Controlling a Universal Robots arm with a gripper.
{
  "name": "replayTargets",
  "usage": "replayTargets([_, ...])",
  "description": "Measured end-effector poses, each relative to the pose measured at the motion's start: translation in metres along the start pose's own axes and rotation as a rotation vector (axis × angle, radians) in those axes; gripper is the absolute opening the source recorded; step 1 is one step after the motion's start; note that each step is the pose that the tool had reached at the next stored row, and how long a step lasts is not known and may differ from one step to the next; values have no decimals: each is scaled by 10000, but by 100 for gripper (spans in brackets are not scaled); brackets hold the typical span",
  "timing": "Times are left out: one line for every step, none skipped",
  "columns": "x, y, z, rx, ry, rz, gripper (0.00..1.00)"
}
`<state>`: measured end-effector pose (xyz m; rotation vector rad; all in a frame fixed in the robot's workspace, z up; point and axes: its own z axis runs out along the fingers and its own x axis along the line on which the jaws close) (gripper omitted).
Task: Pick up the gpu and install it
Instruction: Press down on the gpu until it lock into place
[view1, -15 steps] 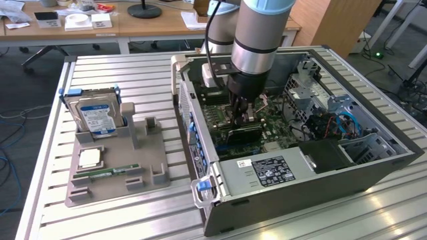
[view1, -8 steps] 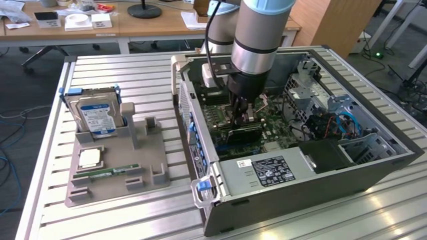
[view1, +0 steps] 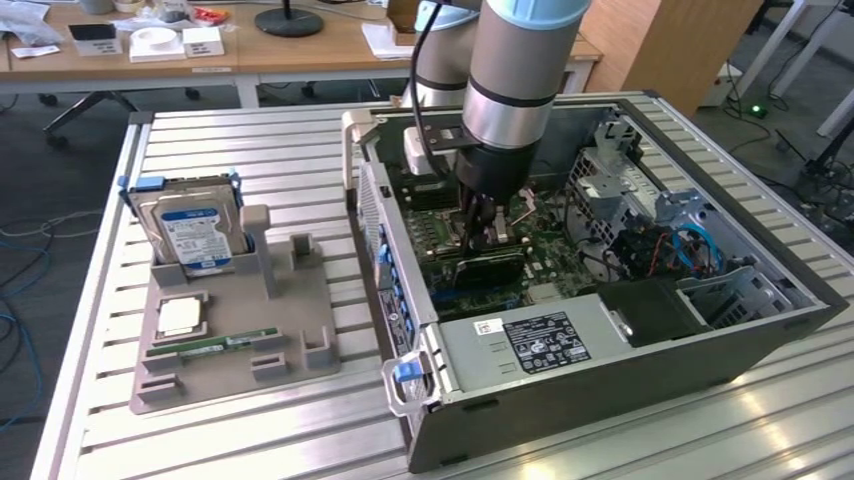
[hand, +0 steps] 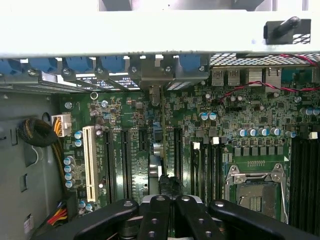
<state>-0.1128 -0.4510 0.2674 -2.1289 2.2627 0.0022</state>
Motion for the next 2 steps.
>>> replayTargets([0,0,0,0,0,0,11])
replayTargets([0,0,0,0,0,0,11])
